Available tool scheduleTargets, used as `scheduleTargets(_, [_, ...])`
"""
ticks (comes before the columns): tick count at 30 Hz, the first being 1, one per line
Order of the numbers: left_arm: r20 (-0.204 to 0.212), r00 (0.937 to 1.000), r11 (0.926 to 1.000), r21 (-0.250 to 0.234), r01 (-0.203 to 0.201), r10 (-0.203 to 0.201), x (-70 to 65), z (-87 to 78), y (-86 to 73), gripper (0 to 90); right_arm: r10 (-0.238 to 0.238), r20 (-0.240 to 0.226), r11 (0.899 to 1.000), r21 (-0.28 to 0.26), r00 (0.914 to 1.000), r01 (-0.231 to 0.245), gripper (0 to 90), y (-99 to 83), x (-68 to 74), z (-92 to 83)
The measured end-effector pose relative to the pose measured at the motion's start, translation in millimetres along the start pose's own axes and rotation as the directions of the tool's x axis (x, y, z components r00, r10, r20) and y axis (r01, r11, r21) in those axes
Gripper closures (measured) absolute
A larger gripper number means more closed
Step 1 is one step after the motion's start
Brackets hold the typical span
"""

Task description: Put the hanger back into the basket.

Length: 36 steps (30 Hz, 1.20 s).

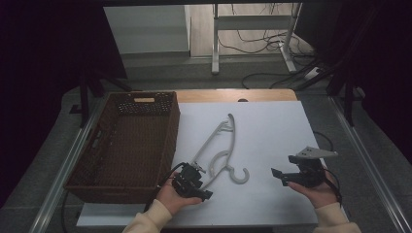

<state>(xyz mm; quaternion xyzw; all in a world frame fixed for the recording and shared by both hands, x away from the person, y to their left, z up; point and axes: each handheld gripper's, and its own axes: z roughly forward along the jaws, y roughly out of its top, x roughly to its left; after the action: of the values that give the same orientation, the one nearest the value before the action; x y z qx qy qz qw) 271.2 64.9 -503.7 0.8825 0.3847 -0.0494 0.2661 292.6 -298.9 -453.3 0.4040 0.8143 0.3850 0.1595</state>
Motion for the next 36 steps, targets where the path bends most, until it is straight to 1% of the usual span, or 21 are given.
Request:
scheduleTargets(4, [-0.012, 0.9999, 1.0, 0.007, 0.0, 0.0, -0.3, 0.5, -1.1, 47.5, 0.004, 0.001, 1.0, 0.0, 1.0, -0.004, 17.2, -0.2, -0.5, -0.2])
scheduleTargets(14, [-0.045, 0.9989, 0.9991, 0.039, 0.014, -0.012, 2.0, 7.8, -1.8, 56.9, 0.003, 0.003, 1.0, -0.001, 1.0, -0.003, 17.2, -0.1, -0.6, -0.7])
scheduleTargets(17, [-0.056, 0.9984, 0.9992, 0.036, 0.014, -0.012, 1.5, 7.9, -1.9, 60.3, 0.002, 0.003, 1.0, 0.001, 1.0, -0.002, 17.2, -0.1, -0.3, -0.4])
scheduleTargets(20, [-0.052, 0.9986, 0.9994, 0.035, 0.007, -0.005, -0.4, 9.3, -2.2, 66.8, -0.002, 0.003, 1.0, 0.002, 1.0, 0.002, 17.2, -0.2, -0.6, 0.2])
scheduleTargets(23, [-0.079, 0.9969, 0.9992, 0.039, -0.001, 0.004, -1.3, 9.9, -1.8, 74.0, 0.001, 0.003, 1.0, 0.003, 1.0, -0.001, 17.2, 0.0, -0.7, 0.7])
scheduleTargets(24, [-0.083, 0.9965, 0.9992, 0.039, 0.001, 0.002, -0.6, 9.8, -2.0, 76.9, 0.001, 0.003, 1.0, 0.003, 1.0, -0.001, 17.2, 0.1, -0.7, 0.7])
scheduleTargets(25, [-0.075, 0.9972, 0.9994, 0.036, 0.003, 0.0, 0.6, 9.9, -2.3, 78.4, 0.0, 0.003, 1.0, 0.004, 1.0, 0.0, 17.2, 0.1, -0.6, 0.7])
scheduleTargets(27, [-0.075, 0.9972, 0.9994, 0.034, 0.001, 0.002, 0.6, 10.0, -2.5, 79.0, 0.001, 0.003, 1.0, 0.004, 1.0, -0.001, 17.2, 0.1, -0.6, 0.8])
scheduleTargets(30, [-0.088, 0.9961, 0.9993, 0.036, -0.007, 0.01, -1.3, 10.5, -2.1, 79.7, 0.001, 0.003, 1.0, 0.004, 1.0, -0.001, 17.2, 0.1, -0.7, 0.7])
scheduleTargets(36, [-0.088, 0.9958, 0.9989, 0.042, -0.022, 0.025, -1.3, 10.3, -1.5, 80.7, 0.001, 0.006, 1.0, 0.003, 1.0, -0.001, 17.2, 0.1, -1.0, 0.2])
